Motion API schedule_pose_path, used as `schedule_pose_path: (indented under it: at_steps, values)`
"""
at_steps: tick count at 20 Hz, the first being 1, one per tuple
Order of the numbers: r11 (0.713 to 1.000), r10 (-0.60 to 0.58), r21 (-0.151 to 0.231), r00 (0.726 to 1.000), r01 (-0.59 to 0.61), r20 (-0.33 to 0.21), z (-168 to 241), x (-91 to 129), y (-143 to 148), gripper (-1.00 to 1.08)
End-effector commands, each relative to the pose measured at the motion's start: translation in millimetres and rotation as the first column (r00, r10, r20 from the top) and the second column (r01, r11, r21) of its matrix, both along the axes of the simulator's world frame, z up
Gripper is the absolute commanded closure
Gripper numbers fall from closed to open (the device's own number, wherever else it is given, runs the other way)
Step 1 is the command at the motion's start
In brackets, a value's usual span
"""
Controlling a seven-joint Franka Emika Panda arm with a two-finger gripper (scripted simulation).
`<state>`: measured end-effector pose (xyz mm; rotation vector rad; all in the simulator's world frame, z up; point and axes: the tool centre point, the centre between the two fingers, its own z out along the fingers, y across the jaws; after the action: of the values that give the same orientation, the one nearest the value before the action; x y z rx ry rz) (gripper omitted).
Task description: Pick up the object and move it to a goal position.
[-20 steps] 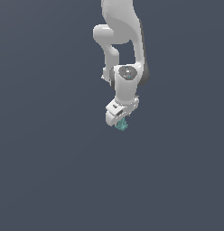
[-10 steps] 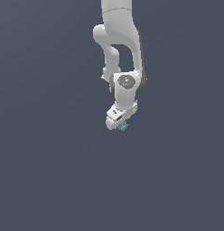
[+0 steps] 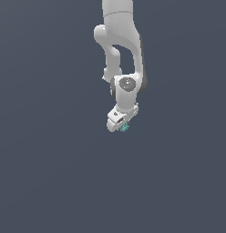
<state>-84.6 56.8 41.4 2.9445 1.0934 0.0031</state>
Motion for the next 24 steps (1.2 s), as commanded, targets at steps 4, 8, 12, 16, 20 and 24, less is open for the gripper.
schedule_pose_path:
  at_steps: [4, 8, 12, 16, 20, 24]
  values:
    - [1.000, 0.000, 0.000, 1.000, 0.000, -0.002, -1, -1, 0, 1.08]
    - [1.000, 0.003, 0.002, 1.000, -0.003, 0.008, 1, 3, 1, 1.08]
    - [1.000, 0.015, 0.013, 0.999, -0.016, 0.045, 6, 16, 3, 1.08]
    - [0.999, 0.037, 0.030, 0.993, -0.040, 0.114, 17, 39, 8, 1.08]
    - [0.996, 0.065, 0.053, 0.975, -0.078, 0.214, 36, 71, 15, 1.08]
    - [0.989, 0.094, 0.075, 0.938, -0.126, 0.333, 64, 107, 24, 1.08]
